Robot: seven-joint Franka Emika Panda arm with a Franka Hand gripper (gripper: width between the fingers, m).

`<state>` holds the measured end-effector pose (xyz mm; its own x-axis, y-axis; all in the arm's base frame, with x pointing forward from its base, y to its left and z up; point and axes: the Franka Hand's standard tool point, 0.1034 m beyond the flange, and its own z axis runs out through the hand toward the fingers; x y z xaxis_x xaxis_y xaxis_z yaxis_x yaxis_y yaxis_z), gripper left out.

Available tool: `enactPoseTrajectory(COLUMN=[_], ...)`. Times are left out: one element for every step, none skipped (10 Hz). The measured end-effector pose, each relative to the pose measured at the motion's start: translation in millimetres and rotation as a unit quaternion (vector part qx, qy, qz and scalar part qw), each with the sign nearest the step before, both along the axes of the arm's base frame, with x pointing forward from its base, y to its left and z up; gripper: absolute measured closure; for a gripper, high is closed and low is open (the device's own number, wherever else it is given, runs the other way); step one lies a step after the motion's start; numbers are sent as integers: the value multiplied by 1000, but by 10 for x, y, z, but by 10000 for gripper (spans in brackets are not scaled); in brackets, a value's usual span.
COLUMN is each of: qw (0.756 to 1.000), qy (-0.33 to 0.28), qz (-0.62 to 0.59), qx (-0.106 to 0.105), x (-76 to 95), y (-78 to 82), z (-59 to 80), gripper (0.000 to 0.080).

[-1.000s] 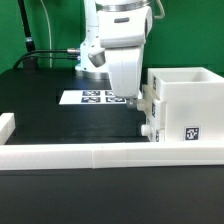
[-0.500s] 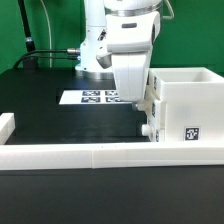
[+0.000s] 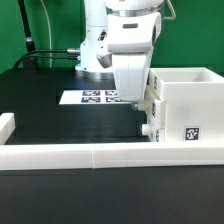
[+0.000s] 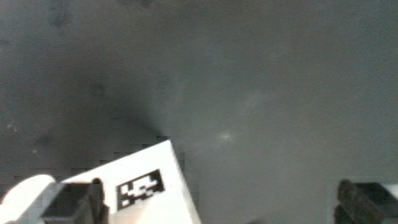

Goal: Assemble drawer

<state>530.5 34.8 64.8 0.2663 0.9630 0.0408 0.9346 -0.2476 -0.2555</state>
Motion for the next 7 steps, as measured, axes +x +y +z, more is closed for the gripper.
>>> enactPoseTrajectory(qw=[1000, 1000, 1000, 1000, 1000, 999, 999], qy=[1, 5, 11, 12, 12, 15, 14], qz=[-3, 3, 9, 13, 24, 29, 32], qx=[-1, 1, 1, 2, 5, 7, 9], x=[-2, -18, -42, -46, -67, -89, -78], y=[-3, -53, -153, -224, -327, -453, -499], z=[2, 17, 68, 123, 141, 167, 191], gripper=[151, 151, 151, 151, 151, 151, 151])
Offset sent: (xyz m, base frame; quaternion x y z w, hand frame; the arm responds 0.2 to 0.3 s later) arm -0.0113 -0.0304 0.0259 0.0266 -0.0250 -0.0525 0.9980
